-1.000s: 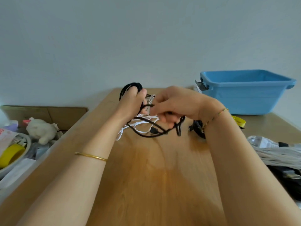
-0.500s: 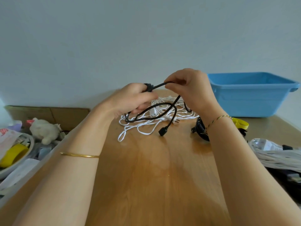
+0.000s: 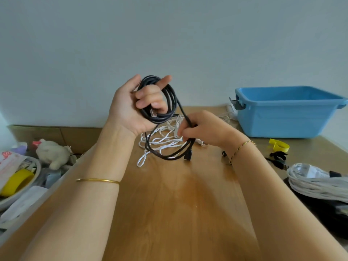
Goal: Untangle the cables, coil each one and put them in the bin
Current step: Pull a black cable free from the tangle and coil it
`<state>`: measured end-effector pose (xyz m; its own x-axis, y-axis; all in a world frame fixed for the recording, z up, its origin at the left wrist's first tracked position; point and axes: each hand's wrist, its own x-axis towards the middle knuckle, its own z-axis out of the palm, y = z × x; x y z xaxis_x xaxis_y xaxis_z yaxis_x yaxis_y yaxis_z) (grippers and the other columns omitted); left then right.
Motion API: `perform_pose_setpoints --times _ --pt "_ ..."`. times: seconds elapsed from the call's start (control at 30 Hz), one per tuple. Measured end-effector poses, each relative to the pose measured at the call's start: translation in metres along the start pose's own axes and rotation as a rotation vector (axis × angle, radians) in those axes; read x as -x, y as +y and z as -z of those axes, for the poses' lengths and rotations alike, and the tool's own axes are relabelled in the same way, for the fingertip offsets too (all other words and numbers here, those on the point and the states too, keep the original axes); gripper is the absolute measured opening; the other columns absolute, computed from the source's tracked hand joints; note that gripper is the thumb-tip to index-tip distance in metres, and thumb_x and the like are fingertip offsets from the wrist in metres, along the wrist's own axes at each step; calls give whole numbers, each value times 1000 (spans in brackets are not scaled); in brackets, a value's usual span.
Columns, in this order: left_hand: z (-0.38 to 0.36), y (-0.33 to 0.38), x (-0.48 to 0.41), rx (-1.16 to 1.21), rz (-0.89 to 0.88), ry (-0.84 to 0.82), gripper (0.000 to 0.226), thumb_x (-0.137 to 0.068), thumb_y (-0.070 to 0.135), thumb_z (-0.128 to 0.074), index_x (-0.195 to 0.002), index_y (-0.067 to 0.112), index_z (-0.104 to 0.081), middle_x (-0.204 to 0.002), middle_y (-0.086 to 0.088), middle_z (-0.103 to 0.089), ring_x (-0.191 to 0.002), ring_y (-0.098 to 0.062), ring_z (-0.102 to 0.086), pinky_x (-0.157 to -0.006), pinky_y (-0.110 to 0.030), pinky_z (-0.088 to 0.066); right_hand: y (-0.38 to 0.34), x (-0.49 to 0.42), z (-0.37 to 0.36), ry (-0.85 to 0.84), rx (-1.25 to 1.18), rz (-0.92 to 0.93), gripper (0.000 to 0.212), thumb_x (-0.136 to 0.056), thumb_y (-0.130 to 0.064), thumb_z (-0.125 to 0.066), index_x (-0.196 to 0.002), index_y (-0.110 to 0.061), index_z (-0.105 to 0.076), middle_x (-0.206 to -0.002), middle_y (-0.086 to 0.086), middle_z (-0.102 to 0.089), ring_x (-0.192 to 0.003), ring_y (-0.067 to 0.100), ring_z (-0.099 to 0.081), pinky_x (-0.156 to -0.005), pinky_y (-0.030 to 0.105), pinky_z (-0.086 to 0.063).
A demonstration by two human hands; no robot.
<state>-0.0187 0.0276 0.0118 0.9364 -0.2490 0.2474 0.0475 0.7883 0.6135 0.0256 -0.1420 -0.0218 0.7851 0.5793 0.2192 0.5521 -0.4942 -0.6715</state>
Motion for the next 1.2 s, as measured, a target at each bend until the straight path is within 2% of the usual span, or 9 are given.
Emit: perform_pose_setpoints --times 0.1,0.23,0.3,0.43,0.67,0.8,0.93,1.03,1.2 --pt "2 -1 -2 159 -137 28 51 -101 30 -27 -114 -13 -52 -47 7 -38 -36 -7 -35 -51 -19 -34 -13 3 -7 -111 30 7 11 -81 -10 -61 -88 -3 -64 -67 -5 -57 -52 1 -47 -48 10 -39" --pt "3 -2 -9 187 -319 154 54 -105 36 -24 -127 -12 -39 -50 5 -41 -39 -9 -38 -62 -26 -52 -26 6 -7 -310 100 -22 5 -81 -13 -61 -85 -10 -61 -62 -5 -61 -52 8 -59 -66 23 -52" --pt "7 -2 -12 97 -395 211 43 -105 40 -24 -113 2 -43 -53 3 -42 -41 -10 -38 -75 -39 -57 -32 9 -7 -388 172 -15 7 -84 -19 -60 -85 -12 -58 -66 -1 -60 -54 15 -63 -72 32 -54" --pt "12 -4 -13 -308 -478 386 37 -105 39 -26 -84 11 -41 -52 3 -45 -42 -13 -40 -88 -48 -52 -45 14 -7 -403 210 18 15 -85 -9 -54 -96 -18 -58 -72 3 -61 -50 19 -64 -55 22 -48" --pt "19 -20 -14 -1228 -604 529 33 -102 30 -36 -75 13 -42 -55 1 -53 -54 -20 -48 -71 -39 -50 -41 16 13 -236 176 -118 39 -83 2 -39 -102 -24 -62 -65 7 -69 -51 16 -67 -54 19 -47" --pt "23 -22 -12 -1567 -474 535 34 -102 29 -37 -80 5 -47 -61 -3 -54 -48 -5 -47 -56 -17 -38 -45 18 22 -63 80 -66 30 -81 1 -50 -96 -18 -66 -80 17 -69 -45 18 -56 -53 22 -48" --pt "22 -23 -12 -1813 -285 468 33 -99 35 -41 -75 11 -40 -71 -11 -55 -62 -19 -49 -69 -39 -44 -48 18 23 57 3 -48 24 -77 -3 -63 -96 -17 -67 -77 1 -63 -55 10 -50 -48 14 -41" --pt "11 -21 -8 -2033 -138 392 38 -99 42 -40 -72 16 -35 -70 -5 -46 -61 -19 -42 -62 -38 -37 -46 19 26 125 -9 -26 23 -74 -2 -65 -91 -17 -68 -80 3 -68 -65 13 -54 -53 18 -41" --pt "-4 -17 -3 -1885 50 217 43 -94 50 -43 -70 15 -46 -56 4 -47 -52 -17 -41 -58 -32 -35 -42 18 32 265 125 35 17 -74 -3 -69 -82 -18 -69 -78 1 -69 -75 16 -64 -64 23 -48"
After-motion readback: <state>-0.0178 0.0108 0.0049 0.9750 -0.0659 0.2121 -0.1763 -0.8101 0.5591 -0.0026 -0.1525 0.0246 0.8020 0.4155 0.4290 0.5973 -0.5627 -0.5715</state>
